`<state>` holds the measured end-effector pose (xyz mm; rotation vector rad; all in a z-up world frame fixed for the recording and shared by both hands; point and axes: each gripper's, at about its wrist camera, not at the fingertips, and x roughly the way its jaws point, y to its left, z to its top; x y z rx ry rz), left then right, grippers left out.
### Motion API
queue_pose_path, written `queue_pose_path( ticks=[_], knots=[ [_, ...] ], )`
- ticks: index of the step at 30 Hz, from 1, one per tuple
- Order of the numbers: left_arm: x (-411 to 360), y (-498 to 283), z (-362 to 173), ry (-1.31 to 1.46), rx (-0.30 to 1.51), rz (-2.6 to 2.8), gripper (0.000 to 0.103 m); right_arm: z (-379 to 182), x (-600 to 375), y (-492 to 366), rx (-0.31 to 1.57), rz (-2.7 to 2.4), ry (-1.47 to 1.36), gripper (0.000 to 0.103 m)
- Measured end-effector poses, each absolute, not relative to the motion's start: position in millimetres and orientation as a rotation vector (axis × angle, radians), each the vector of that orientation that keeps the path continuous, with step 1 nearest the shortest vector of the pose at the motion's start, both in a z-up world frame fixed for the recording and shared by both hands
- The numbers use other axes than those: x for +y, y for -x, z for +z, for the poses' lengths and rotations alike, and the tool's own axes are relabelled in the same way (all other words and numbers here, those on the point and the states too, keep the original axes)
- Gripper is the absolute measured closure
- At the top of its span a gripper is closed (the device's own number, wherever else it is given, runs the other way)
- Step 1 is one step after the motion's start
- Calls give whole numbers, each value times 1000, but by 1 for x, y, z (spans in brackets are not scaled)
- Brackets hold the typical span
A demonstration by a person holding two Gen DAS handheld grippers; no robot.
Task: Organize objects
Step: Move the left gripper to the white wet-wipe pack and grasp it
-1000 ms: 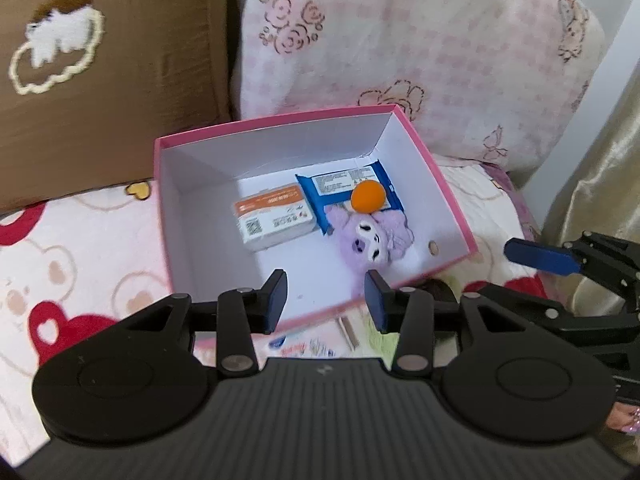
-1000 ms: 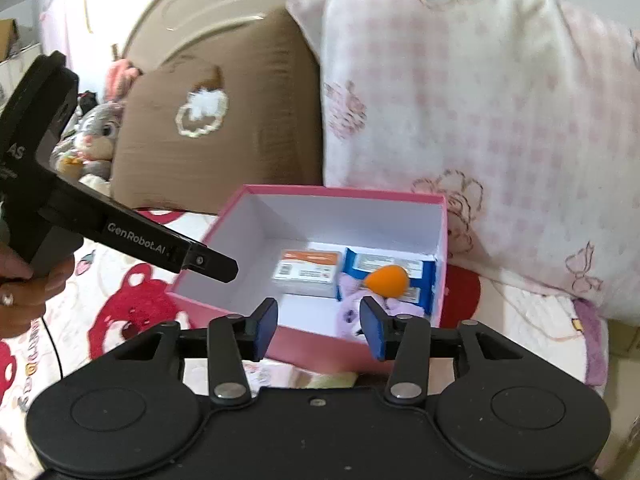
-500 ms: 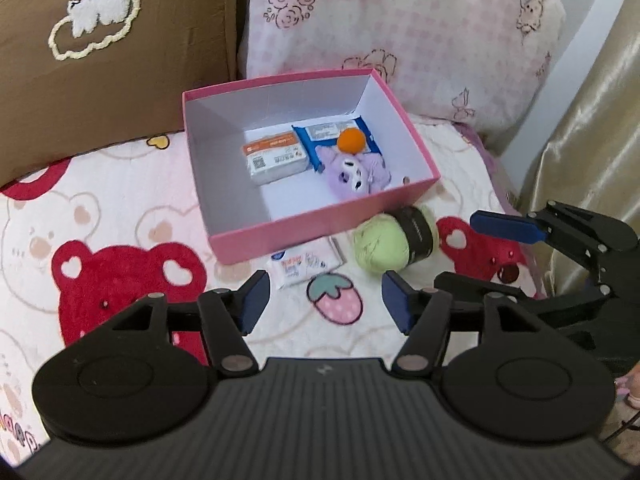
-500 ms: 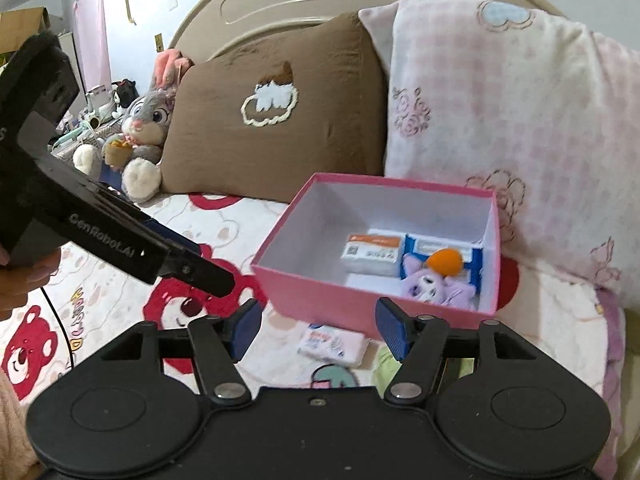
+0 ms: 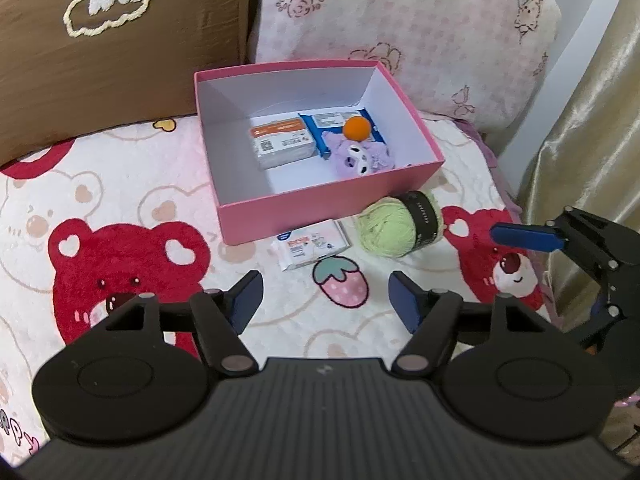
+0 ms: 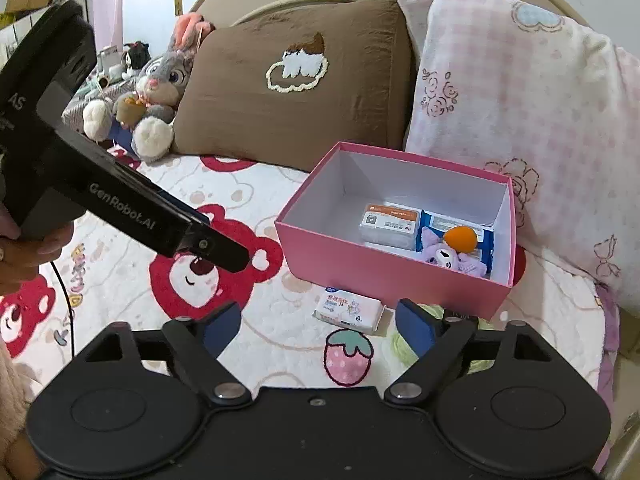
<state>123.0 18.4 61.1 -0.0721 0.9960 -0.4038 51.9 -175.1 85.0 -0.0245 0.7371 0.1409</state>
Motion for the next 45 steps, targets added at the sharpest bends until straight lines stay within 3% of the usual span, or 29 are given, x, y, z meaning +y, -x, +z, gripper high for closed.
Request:
queue_pose_path(
  ticks=[5,17,27,36,45],
  knots=[
    [24,-125,47,57,980,-366,23,71,-165,-52,740,137,68,11],
    [29,-142,4,55,954,-343,14,25,-162,-71,729,135,-20,11],
    [37,-161,-44,196,889,-342,14,-26,-174,-94,655,32,-71,11],
    [27,-171,-78,250,866,-375,14,-61,-183,-114,710,43,-125,11],
    [19,-184,-116,256,876,-370,23,-95,-183,-135,738,18,-60,11]
  ],
)
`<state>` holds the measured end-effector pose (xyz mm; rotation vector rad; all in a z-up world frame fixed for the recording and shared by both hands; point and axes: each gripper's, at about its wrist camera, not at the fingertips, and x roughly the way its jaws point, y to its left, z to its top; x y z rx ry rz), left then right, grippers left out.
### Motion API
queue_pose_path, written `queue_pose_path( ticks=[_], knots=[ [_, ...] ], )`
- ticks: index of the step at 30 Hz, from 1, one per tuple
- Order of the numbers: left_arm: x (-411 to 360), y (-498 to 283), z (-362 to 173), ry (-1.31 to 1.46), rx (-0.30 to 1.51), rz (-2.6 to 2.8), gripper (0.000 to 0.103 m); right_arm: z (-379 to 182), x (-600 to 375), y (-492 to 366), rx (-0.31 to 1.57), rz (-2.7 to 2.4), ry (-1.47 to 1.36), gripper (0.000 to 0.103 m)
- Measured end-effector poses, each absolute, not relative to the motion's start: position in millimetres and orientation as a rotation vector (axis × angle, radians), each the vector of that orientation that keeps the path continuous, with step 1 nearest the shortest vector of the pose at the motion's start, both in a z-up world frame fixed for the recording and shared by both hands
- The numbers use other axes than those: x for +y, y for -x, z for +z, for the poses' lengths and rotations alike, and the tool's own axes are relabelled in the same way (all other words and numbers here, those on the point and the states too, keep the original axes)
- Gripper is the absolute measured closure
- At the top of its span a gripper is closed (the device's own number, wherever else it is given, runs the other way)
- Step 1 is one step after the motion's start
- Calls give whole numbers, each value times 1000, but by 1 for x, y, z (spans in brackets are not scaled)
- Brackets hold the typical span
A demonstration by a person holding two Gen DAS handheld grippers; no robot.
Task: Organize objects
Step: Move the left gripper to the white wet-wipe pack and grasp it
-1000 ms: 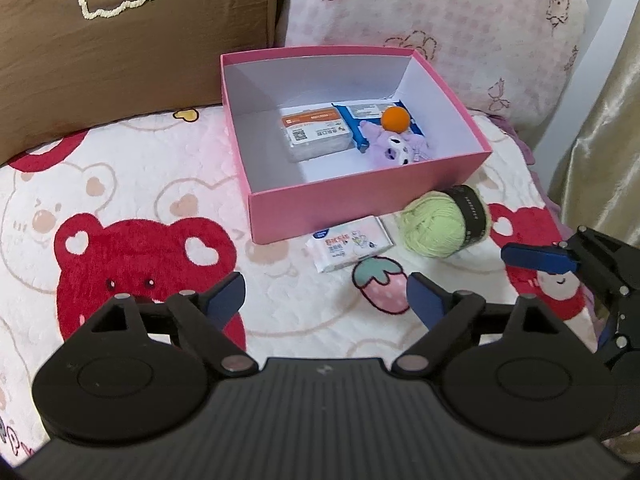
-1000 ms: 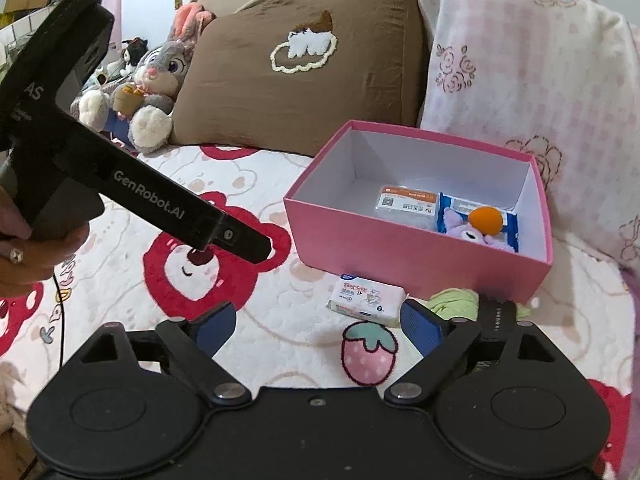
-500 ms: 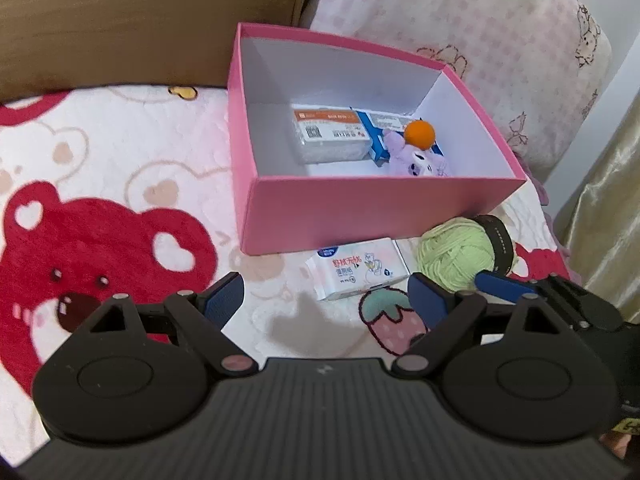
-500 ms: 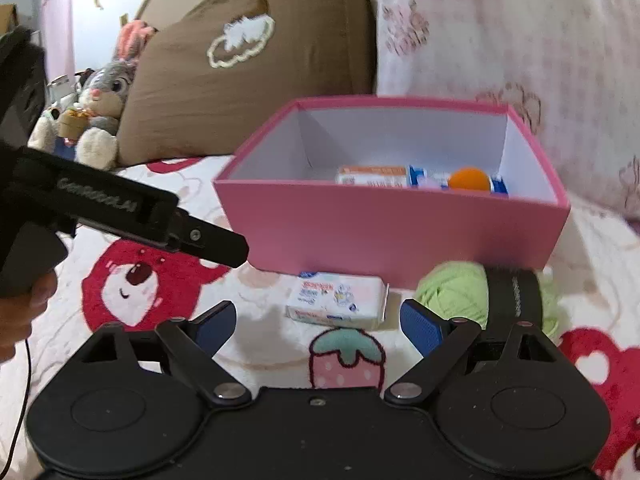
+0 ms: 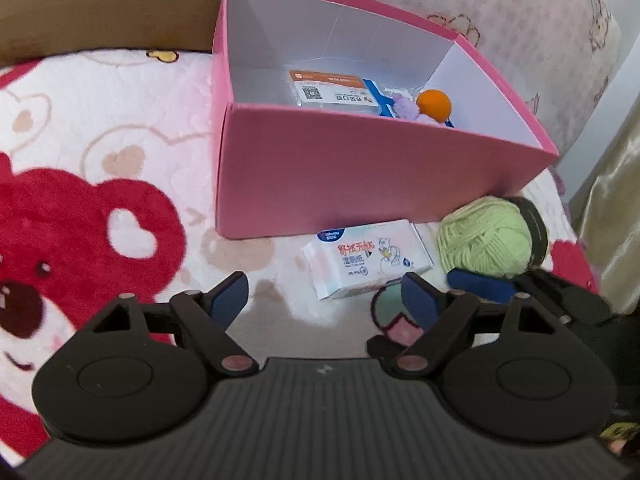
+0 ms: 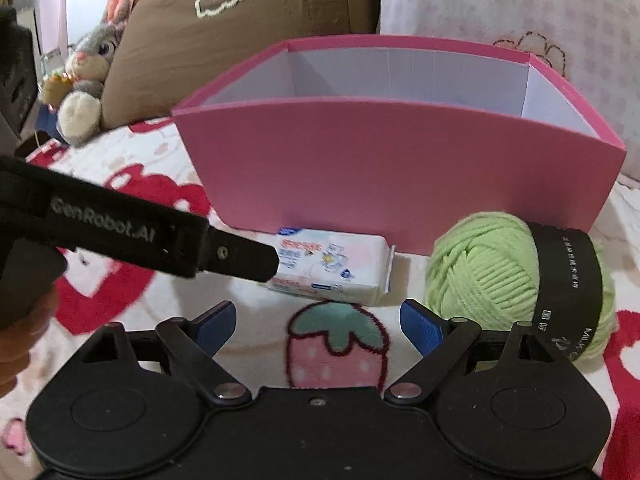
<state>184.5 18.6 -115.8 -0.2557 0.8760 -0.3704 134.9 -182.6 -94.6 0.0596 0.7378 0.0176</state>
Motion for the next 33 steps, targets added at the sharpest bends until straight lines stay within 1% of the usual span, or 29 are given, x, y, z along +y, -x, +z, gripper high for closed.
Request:
queue_pose_path(
  ticks=[2,4,7,9,10,11,12,13,16,19,22,23,25,27,29,31,33],
  knots=[
    [18,-185,-126,309,857,-370,24,-103,-183,-138,745,5,-57,11],
    [14,-185,-134,308,867,-360,30,-112,-181,-139,746,-17,-66,10],
    [8,-184,-139,287,838,-366,33,-118,-169,-139,720,-25,10,10],
    [6,-185,-141,288,828,-374,46,-119,-167,-140,714,-28,27,10],
    [7,-187,-142,299,827,-383,48,-119,-167,-141,710,-29,22,10],
    [8,-188,-142,318,829,-392,56,-119,-167,-143,707,-29,20,10],
    [10,-189,-143,341,835,-407,66,-118,-166,-144,706,-26,23,10],
    [11,-189,-143,359,844,-422,68,-118,-165,-144,705,-23,28,11],
    [12,-186,-140,378,865,-443,69,-115,-161,-142,708,-8,43,18],
    [17,-180,-139,409,916,-447,69,-109,-157,-137,721,7,53,21],
    [21,-174,-139,398,1002,-456,68,-102,-156,-126,744,51,35,22],
    [21,-173,-140,384,1025,-453,65,-102,-154,-123,756,66,28,22],
    [20,-173,-137,364,1049,-452,64,-103,-149,-120,774,69,20,21],
    [23,-174,-134,403,1043,-449,54,-105,-147,-121,783,59,18,20],
    [25,-176,-133,423,1030,-440,50,-107,-148,-125,790,52,3,17],
    [23,-178,-134,394,1006,-417,53,-109,-151,-130,795,50,-14,13],
    [22,-178,-138,375,983,-402,66,-110,-151,-133,793,51,-24,12]
  ],
)
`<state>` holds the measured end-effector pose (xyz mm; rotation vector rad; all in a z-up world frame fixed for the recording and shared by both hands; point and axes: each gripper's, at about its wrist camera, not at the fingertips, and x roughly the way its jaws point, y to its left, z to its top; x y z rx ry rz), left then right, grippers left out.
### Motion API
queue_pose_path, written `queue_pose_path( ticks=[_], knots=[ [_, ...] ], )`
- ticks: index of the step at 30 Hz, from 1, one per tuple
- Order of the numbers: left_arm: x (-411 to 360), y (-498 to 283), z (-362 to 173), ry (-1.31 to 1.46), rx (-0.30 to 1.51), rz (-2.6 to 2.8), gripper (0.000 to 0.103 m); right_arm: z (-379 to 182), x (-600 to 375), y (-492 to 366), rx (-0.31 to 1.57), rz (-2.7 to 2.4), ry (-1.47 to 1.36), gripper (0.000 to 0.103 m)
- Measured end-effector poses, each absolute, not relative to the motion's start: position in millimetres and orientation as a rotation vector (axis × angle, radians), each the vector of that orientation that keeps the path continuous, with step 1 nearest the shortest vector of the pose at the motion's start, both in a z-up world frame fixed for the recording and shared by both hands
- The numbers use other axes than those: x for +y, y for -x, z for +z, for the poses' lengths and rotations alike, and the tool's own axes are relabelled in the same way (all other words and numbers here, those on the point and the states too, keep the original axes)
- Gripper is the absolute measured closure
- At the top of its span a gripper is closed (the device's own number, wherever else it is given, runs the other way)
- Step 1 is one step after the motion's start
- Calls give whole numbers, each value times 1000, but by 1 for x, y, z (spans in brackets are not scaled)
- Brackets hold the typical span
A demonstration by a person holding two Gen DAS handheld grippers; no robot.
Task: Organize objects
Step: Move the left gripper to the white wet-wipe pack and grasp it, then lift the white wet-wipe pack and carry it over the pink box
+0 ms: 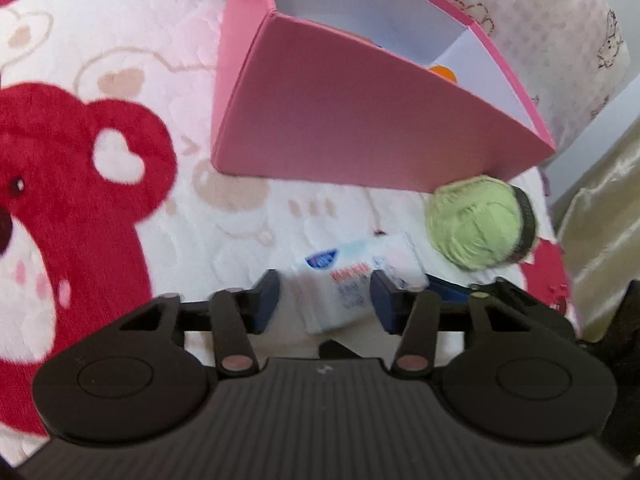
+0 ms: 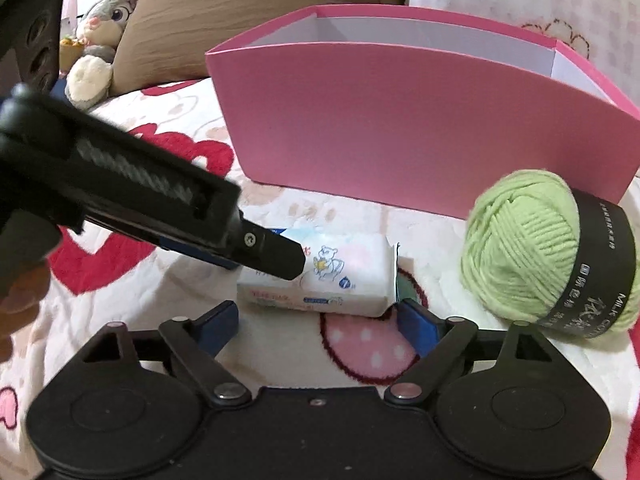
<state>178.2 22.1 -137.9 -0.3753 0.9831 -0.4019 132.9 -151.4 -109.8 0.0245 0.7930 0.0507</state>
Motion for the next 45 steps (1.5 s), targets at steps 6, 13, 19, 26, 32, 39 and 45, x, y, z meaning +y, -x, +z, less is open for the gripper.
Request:
queue_pose_path(
  ticks=[6,13,19,26,32,39,45],
  knots=[
    [30,-180,-142,446,987,-400,74,-115,-147,-130,774,45,-4,19],
    [28,-174,-137,471,1019,-386,75,-109,-142,-127,774,17,22,23],
    [19,-171,-115,435,1046,-429,71,-89,-137,-113,783,-8,24,23],
    [17,-164,-72,400,1034,-499,71,-47,-141,-93,759,-31,-18,22],
    [22,-155,-39,405,986,-522,71,-11,-138,-75,706,-33,39,21],
    [32,-146,-8,389,921,-508,71,19,-129,-73,669,-20,109,33],
    [34,-149,25,353,888,-498,71,47,-133,-80,652,-1,113,44]
  ],
)
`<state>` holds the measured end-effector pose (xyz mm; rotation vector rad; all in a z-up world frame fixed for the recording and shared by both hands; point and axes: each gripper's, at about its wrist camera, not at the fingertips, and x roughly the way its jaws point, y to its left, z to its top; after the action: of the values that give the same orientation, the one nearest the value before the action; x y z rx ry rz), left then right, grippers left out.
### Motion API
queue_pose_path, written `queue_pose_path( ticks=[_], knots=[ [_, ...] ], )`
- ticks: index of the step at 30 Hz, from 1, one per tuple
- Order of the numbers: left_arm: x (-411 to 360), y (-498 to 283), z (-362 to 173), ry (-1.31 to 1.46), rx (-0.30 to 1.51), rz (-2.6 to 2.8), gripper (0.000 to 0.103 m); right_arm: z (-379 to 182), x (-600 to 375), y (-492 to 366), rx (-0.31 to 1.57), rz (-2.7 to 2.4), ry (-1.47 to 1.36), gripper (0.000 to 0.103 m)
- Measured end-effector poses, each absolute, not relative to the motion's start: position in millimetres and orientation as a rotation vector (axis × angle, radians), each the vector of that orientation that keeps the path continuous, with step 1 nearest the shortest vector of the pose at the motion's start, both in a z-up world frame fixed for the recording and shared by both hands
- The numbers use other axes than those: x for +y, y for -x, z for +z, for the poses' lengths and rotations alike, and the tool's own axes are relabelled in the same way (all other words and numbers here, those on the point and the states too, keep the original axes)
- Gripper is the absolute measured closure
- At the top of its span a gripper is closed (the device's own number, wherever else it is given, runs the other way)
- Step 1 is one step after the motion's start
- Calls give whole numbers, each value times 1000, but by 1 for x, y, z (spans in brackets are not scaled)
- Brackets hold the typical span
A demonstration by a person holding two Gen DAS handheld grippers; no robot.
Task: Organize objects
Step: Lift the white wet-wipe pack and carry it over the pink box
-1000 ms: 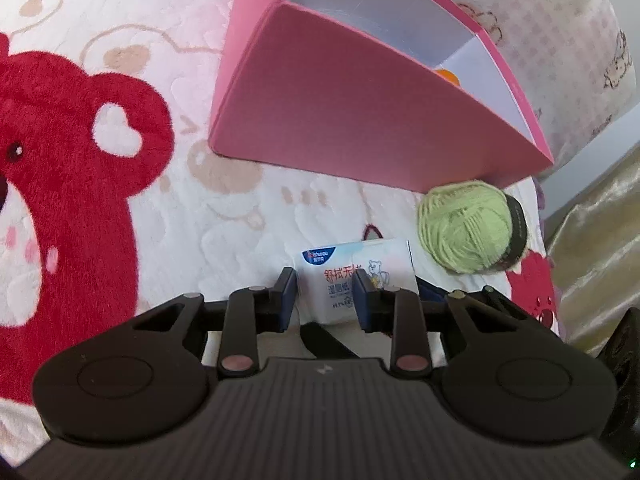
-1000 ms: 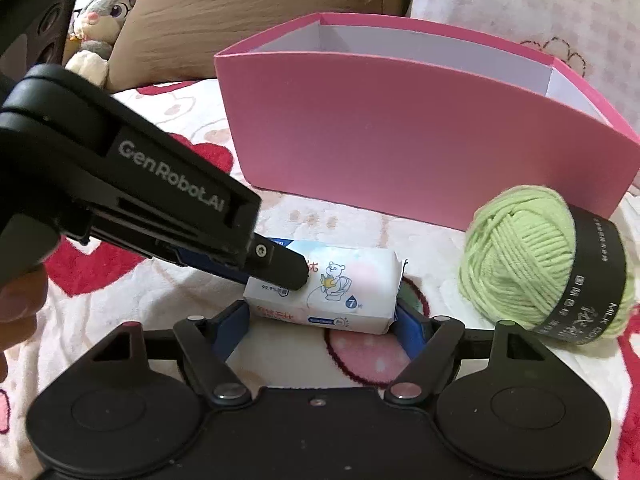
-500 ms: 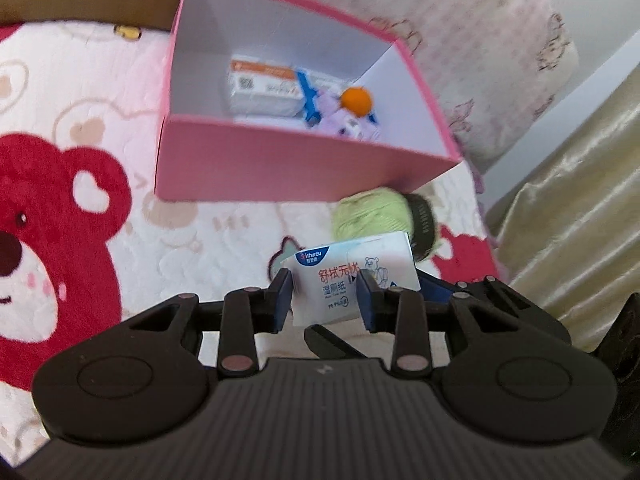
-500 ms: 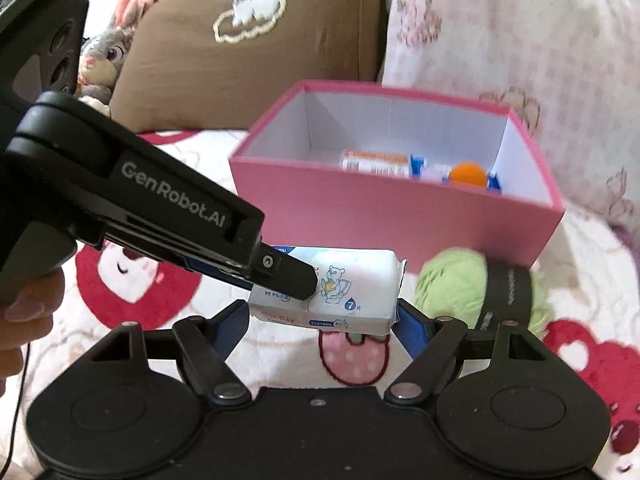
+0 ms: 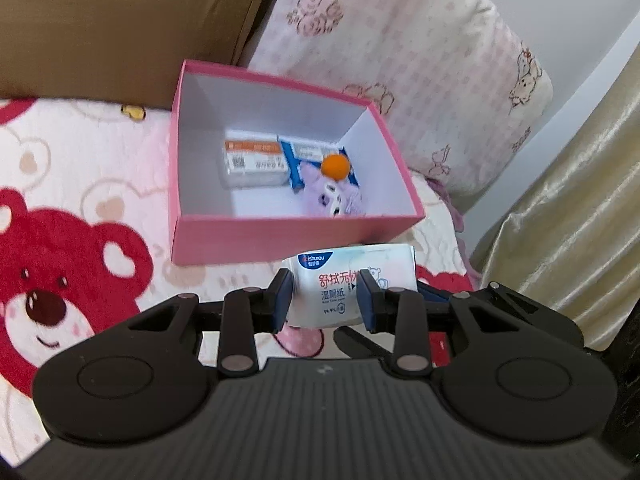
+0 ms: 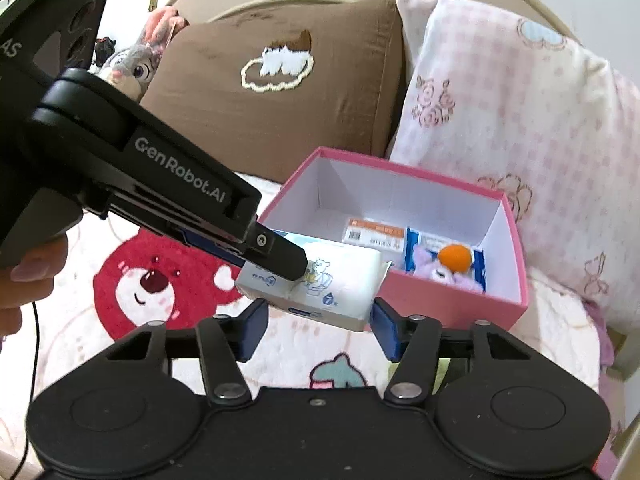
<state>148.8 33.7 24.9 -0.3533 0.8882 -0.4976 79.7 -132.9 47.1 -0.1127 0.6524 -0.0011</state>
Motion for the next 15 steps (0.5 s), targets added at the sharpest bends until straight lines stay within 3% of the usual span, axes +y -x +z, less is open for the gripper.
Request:
queue_pose_path(
  ticks=[15],
  knots=[
    [-3,-225,54,231,935,-447,68,82,-197,-159,761,81,56,52]
  ],
)
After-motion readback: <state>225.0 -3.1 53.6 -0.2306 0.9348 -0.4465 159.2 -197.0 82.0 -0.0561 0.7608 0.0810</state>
